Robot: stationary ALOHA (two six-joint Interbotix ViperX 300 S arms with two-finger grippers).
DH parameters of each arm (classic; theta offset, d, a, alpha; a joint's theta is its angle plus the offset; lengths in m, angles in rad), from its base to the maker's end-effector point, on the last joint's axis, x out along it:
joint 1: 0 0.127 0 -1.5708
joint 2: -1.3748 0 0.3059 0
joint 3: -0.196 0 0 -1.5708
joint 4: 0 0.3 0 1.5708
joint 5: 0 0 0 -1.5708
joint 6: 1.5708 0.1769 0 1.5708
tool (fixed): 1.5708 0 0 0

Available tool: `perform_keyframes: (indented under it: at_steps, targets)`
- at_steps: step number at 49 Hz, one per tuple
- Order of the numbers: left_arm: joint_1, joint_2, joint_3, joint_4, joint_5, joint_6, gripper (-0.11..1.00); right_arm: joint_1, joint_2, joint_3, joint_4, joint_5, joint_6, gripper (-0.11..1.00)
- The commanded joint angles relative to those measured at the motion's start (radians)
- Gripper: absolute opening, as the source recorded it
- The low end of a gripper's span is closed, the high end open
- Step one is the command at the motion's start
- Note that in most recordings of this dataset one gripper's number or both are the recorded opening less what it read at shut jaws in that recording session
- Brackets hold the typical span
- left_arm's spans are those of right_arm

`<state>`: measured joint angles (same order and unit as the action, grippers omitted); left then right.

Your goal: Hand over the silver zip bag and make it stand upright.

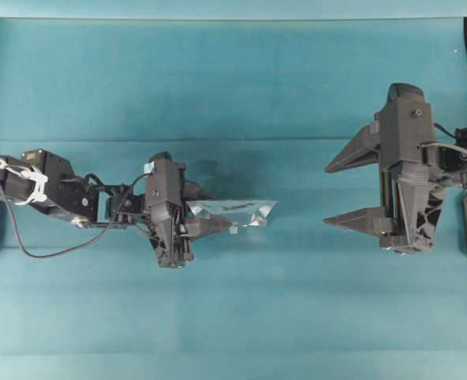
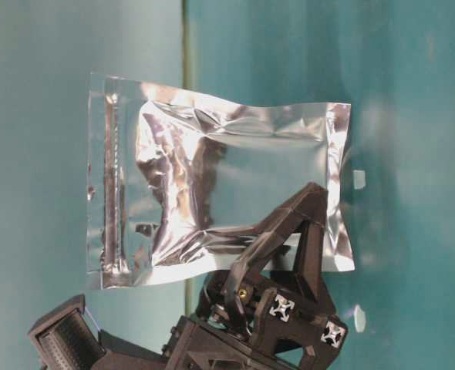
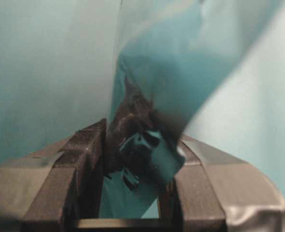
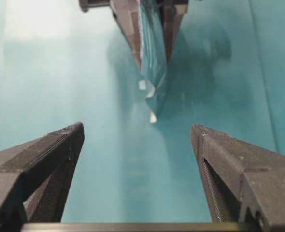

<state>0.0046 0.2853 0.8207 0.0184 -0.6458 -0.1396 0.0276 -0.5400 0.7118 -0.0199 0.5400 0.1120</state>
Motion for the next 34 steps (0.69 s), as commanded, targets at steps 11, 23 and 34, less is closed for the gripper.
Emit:
perform_keyframes:
  at_steps: [11,23,34]
  targets:
    - [-0.006,-0.003,-0.002,0.002,0.006,-0.003,0.30,-0.002,0.006,-0.009,0.002,-0.020,0.011,0.89]
    - [-0.006,-0.003,0.002,0.002,0.006,-0.003,0.30,-0.002,0.006,-0.008,0.002,-0.021,0.009,0.89]
    - [-0.006,-0.005,0.002,0.002,0.011,-0.003,0.30,-0.002,0.008,-0.008,0.002,-0.021,0.011,0.89]
